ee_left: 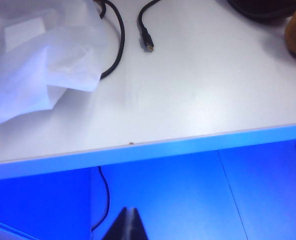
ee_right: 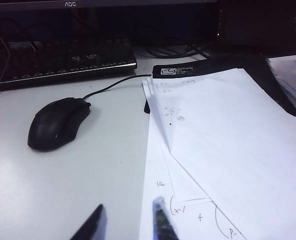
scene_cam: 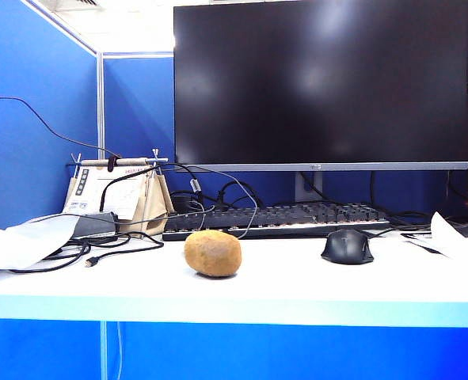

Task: Pick up the kiwi and place it near the upside-down mouse.

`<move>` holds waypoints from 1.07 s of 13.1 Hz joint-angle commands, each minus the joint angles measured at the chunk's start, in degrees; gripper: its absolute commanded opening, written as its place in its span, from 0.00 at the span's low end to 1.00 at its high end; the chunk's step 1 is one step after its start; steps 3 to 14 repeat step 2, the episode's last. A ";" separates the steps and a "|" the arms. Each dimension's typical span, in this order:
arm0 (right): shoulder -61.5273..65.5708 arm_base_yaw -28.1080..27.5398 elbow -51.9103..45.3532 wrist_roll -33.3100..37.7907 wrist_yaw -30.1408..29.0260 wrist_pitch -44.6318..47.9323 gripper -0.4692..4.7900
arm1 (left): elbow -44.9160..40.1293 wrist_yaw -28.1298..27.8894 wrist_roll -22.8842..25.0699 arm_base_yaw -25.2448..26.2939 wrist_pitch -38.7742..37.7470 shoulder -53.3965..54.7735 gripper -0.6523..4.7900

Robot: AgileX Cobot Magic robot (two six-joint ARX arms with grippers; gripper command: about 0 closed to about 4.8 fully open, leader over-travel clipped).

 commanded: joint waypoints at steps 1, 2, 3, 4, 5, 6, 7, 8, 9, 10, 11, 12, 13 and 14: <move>0.13 0.11 -0.42 0.13 -1.55 0.00 0.33 | 0.11 -0.17 0.20 0.04 0.48 -0.11 0.12; 0.13 0.11 -0.42 0.11 -1.53 0.02 0.33 | 0.11 -0.17 0.20 0.04 0.48 -0.11 0.12; 0.13 0.11 -0.42 0.11 -1.53 0.02 0.33 | 0.11 -0.17 0.20 0.04 0.48 -0.11 0.12; 0.13 0.11 -0.42 0.11 -1.53 0.02 0.33 | 0.11 -0.17 0.20 0.04 0.48 -0.11 0.12; 0.13 0.11 -0.42 0.11 -1.53 0.02 0.33 | 0.11 -0.17 0.20 0.04 0.48 -0.11 0.12; 0.13 0.11 -0.42 0.11 -1.53 0.02 0.33 | 0.11 -0.17 0.20 0.04 0.48 -0.11 0.12; 0.13 0.11 -0.42 0.11 -1.53 0.02 0.33 | 0.11 -0.17 0.20 0.04 0.48 -0.11 0.12; 0.13 0.11 -0.42 0.11 -1.53 0.02 0.33 | 0.11 -0.17 0.20 0.04 0.48 -0.11 0.12; 0.13 0.11 -0.42 0.11 -1.53 0.02 0.33 | 0.11 -0.17 0.20 0.04 0.48 -0.11 0.12; 0.13 0.11 -0.42 0.11 -1.53 0.02 0.33 | 0.11 -0.17 0.20 0.04 0.48 -0.11 0.12; 0.13 0.11 -0.42 0.11 -1.53 0.02 0.33 | 0.11 -0.17 0.20 0.04 0.48 -0.11 0.12; 0.13 0.11 -0.42 0.11 -1.53 0.02 0.33 | 0.11 -0.17 0.20 0.04 0.48 -0.11 0.12; 0.13 0.11 -0.42 0.11 -1.53 0.02 0.33 | 0.11 -0.17 0.20 0.04 0.48 -0.11 0.12; 0.13 0.11 -0.42 0.11 -1.53 0.02 0.33 | 0.11 -0.17 0.20 0.04 0.48 -0.11 0.12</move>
